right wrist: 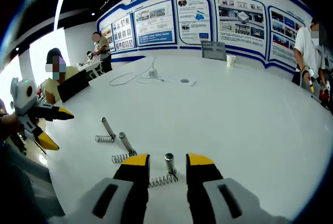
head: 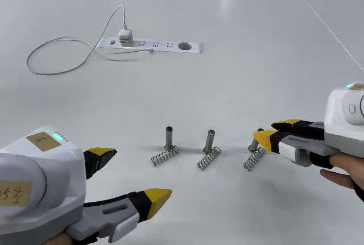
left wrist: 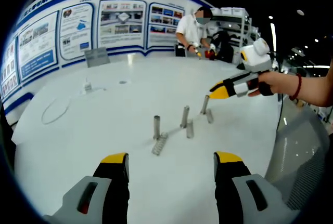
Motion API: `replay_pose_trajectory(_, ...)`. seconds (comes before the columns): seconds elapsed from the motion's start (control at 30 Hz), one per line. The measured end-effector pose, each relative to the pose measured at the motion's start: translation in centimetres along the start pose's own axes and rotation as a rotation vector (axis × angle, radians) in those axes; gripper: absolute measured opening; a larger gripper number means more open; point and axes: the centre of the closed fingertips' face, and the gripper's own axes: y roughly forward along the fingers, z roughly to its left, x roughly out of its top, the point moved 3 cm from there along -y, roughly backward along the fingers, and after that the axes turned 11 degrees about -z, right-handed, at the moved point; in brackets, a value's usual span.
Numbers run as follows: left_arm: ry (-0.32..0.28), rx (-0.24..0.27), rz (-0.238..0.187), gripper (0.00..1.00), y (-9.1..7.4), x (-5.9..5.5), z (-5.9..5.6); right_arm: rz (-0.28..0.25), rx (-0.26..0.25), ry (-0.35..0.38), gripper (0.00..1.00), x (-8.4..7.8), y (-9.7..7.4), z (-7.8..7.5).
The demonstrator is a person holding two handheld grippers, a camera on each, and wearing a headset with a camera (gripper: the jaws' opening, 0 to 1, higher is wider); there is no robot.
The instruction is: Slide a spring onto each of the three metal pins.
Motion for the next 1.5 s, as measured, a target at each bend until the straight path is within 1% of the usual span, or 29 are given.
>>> replay_pose_trajectory(0.1, -0.002, -0.009, 0.004, 0.67, 0.4, -0.1, 0.1, -0.007, 0.011, -0.003, 0.32, 0.0, -0.4, 0.2)
replay_pose_trajectory(0.23, 0.02, -0.019, 0.019, 0.66, 1.1, -0.4, 0.2, -0.009, 0.029, 0.004, 0.38, -0.2, -0.8, 0.5)
replay_pose_trajectory(0.3, 0.025, -0.019, 0.023, 0.66, 1.4, -0.5, 0.4, 0.0, 0.037, 0.0, 0.4, -0.5, -1.1, 0.6)
replay_pose_trajectory(0.43, 0.044, -0.018, 0.023, 0.65, 2.1, -0.7, 0.8, -0.007, 0.054, 0.009, 0.43, -0.6, -1.7, 0.7)
replay_pose_trajectory(0.6, 0.064, -0.03, 0.028, 0.6, 2.9, -1.0, 1.1, -0.024, 0.072, 0.016, 0.46, -0.8, -2.3, 1.0)
replay_pose_trajectory(0.83, 0.081, -0.051, 0.032, 0.54, 4.2, -1.2, 1.6, -0.03, 0.099, 0.03, 0.53, -1.2, -2.8, 1.4)
replay_pose_trajectory(0.93, 0.077, -0.065, 0.033, 0.48, 4.7, -1.5, 1.8, -0.027, 0.111, 0.023, 0.54, -1.4, -3.1, 1.7)
replay_pose_trajectory(1.07, 0.087, -0.083, 0.057, 0.41, 5.3, -2.1, 2.0, -0.024, 0.113, 0.034, 0.54, -1.7, -3.3, 1.8)
replay_pose_trajectory(1.13, 0.088, -0.089, 0.06, 0.39, 5.5, -2.2, 2.0, -0.027, 0.116, 0.05, 0.54, -1.8, -3.4, 1.8)
replay_pose_trajectory(1.27, 0.07, -0.105, 0.065, 0.33, 6.0, -2.5, 1.9, -0.016, 0.113, 0.05, 0.54, -2.1, -3.5, 1.9)
replay_pose_trajectory(1.43, 0.086, -0.111, 0.083, 0.3, 6.7, -3.4, 2.1, -0.015, 0.115, 0.058, 0.54, -2.2, -3.6, 2.2)
replay_pose_trajectory(1.5, 0.092, -0.114, 0.081, 0.28, 6.8, -3.5, 2.1, -0.013, 0.116, 0.062, 0.54, -2.3, -3.6, 2.4)
